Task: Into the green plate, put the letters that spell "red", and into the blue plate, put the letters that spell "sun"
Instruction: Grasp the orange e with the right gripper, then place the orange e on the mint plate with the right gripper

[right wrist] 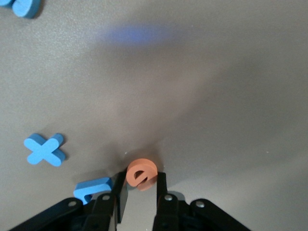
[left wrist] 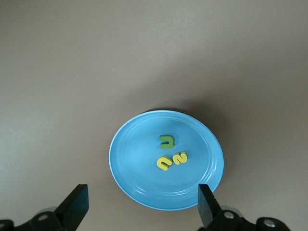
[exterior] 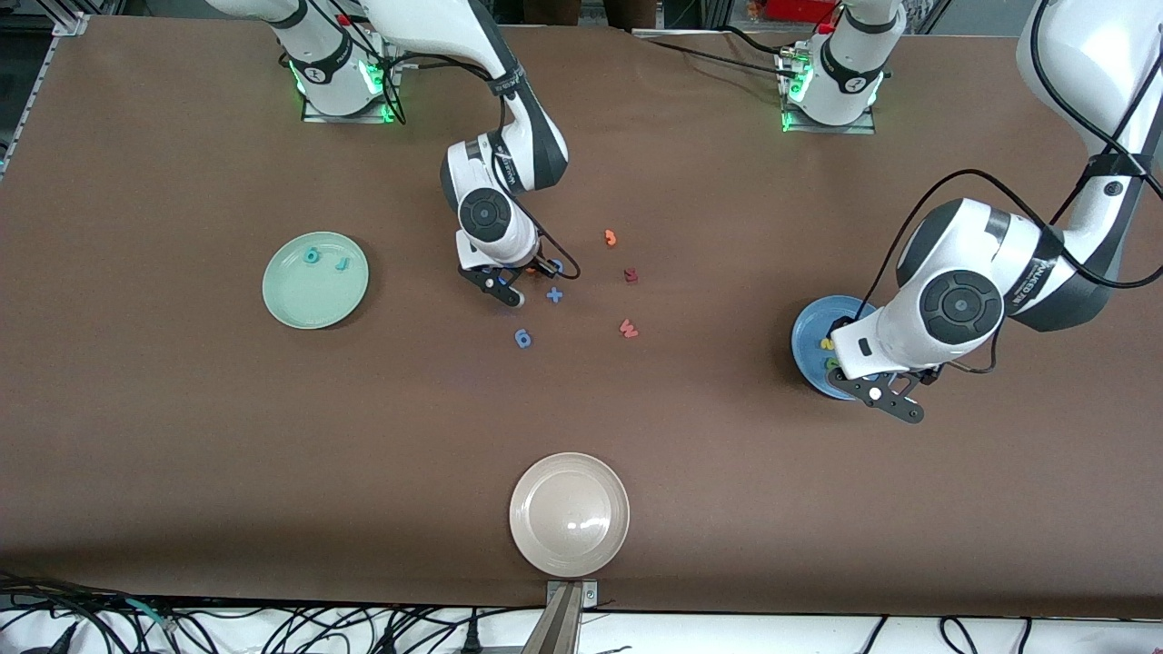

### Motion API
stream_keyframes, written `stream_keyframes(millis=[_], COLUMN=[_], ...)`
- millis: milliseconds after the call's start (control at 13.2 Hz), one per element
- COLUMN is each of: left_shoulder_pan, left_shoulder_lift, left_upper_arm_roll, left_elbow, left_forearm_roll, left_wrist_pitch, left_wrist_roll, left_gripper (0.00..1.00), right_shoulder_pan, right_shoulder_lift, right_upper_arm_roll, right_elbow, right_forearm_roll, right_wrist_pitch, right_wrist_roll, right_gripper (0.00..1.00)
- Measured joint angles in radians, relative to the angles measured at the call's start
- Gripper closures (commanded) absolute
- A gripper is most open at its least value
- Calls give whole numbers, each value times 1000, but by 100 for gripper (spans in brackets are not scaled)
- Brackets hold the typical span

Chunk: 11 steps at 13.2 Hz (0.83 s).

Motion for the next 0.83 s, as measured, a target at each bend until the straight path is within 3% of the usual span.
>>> stream_keyframes(millis=[152, 303, 607, 834], left_shoulder_pan=[0, 0, 0, 0], left_shoulder_lift=[0, 0, 0, 0], left_upper_arm_roll=[0, 0, -1, -1], left_elbow=[0, 0, 12, 14], left_forearm_roll=[0, 0, 0, 0], left_wrist_pitch=[-1, -2, -7, -7], left_wrist_roll=[0, 0, 0, 0], left_gripper=[0, 0, 0, 0], right_shoulder_pan=[1, 3, 3, 1], right_shoulder_lift=[0, -2, -70, -111], right_upper_arm_roll=[-5, -49, -226, -348], right_elbow=[0, 2, 22, 21], right_forearm_roll=[0, 0, -3, -54], right_wrist_pitch=[-3, -57, -313, -454], right_wrist_roll=[0, -9, -148, -278], right_gripper=[87, 87, 87, 87])
